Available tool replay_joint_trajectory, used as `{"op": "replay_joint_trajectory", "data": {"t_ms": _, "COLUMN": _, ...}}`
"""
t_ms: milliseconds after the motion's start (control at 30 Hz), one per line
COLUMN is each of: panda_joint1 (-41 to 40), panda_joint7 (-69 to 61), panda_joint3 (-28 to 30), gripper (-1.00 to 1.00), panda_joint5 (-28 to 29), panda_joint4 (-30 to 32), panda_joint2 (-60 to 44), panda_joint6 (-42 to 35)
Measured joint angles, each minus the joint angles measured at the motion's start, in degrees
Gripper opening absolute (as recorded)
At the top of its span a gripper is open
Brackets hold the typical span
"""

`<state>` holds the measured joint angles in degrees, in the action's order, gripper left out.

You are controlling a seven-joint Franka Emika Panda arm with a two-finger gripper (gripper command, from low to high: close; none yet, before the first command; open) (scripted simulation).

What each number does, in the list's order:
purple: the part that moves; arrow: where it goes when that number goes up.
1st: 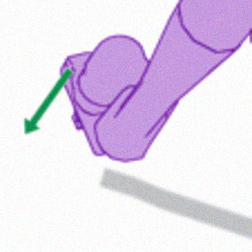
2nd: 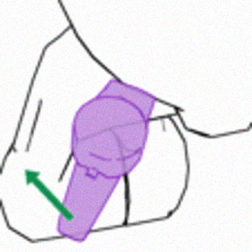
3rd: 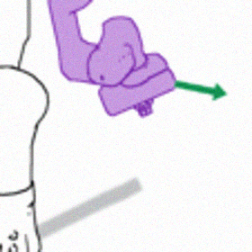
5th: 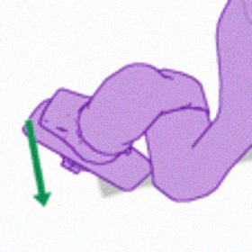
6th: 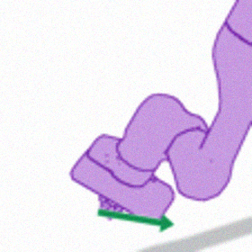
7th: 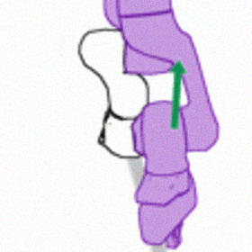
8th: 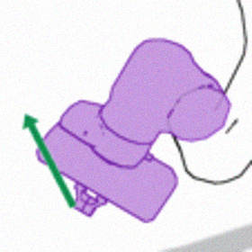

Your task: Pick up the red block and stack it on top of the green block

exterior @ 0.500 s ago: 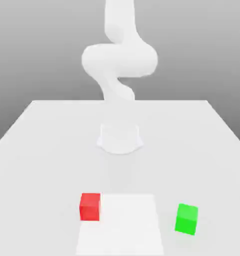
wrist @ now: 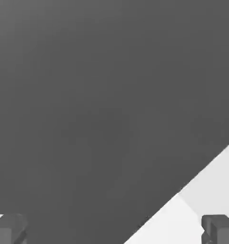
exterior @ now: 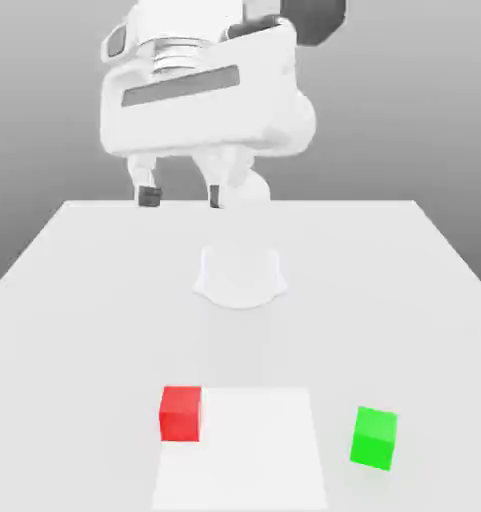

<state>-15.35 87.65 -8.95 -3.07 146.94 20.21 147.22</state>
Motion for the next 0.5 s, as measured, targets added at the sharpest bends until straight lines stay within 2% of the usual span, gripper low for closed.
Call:
{"op": "replay_joint_trajectory", "data": {"t_ms": 300, "panda_joint1": -5.3, "panda_joint7": 23.7, "panda_joint3": -2.2, "gripper": 0.0, "panda_joint5": 1.8, "panda_joint4": 7.7, "panda_joint2": -13.2, "panda_joint6": 7.9}}
{"op": "replay_joint_trajectory", "data": {"t_ms": 500, "panda_joint1": -7.1, "panda_joint7": 37.8, "panda_joint3": -1.3, "gripper": 0.0, "panda_joint5": 4.6, "panda_joint4": 11.5, "panda_joint2": -22.8, "panda_joint6": 14.2}}
